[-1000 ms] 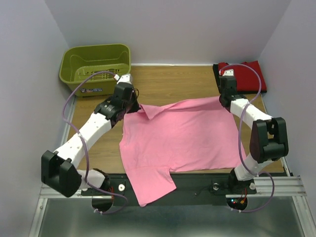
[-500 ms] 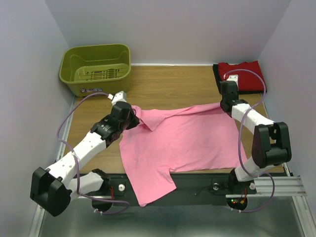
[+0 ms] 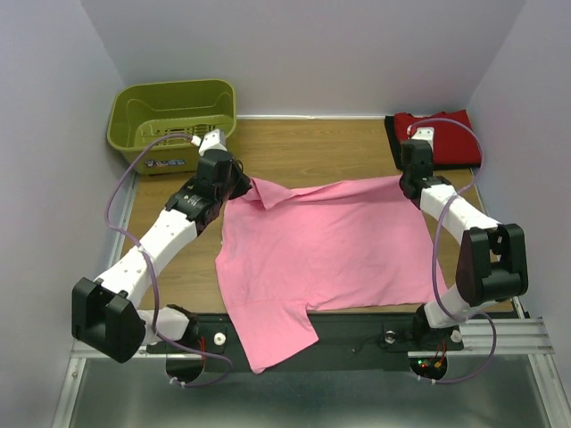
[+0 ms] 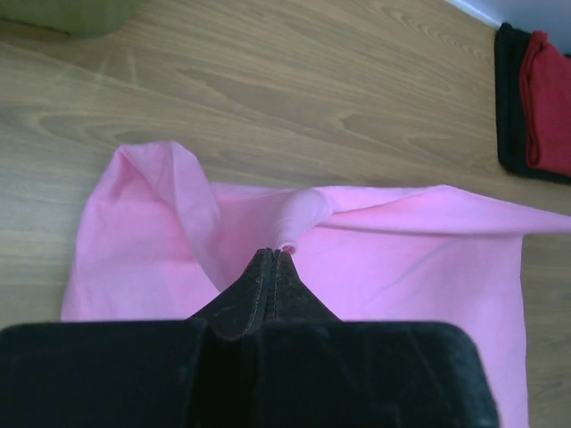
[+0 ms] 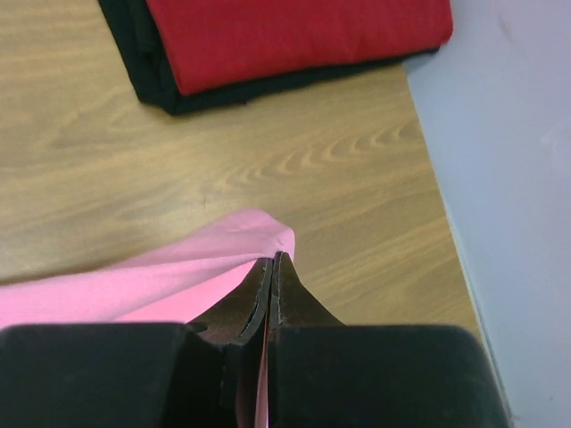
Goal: Fold and stack the t-shirts
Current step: Fold the tshirt
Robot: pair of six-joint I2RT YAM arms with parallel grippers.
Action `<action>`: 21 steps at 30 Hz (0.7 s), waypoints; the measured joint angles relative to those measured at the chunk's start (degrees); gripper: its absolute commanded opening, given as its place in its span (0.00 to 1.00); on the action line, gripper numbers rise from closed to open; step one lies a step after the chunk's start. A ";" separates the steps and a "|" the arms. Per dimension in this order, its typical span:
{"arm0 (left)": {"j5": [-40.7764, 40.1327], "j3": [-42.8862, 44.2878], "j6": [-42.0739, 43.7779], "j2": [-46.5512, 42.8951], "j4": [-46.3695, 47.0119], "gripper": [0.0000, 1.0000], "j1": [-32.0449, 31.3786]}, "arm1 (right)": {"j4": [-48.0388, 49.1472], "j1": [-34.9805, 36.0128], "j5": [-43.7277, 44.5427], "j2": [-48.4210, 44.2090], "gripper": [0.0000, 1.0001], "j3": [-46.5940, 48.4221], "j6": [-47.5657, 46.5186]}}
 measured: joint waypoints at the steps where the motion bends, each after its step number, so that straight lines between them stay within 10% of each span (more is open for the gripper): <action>1: 0.72 -0.46 -0.63 -0.26 0.11 0.00 -0.04 | -0.09 0.00 0.17 -0.55 0.06 -1.38 0.70; 5: 3.32 -10.23 -4.55 -6.03 1.09 0.00 -0.70 | -0.63 0.00 1.18 -1.84 0.20 -5.77 4.66; 12: 8.79 -23.52 -9.27 -14.99 0.96 0.64 -2.71 | -5.97 0.02 -5.70 -5.31 0.62 -7.43 13.51; 21: 8.76 -21.90 -6.43 -15.34 0.42 0.66 1.86 | -9.38 10.69 -31.28 -9.66 0.64 0.17 14.25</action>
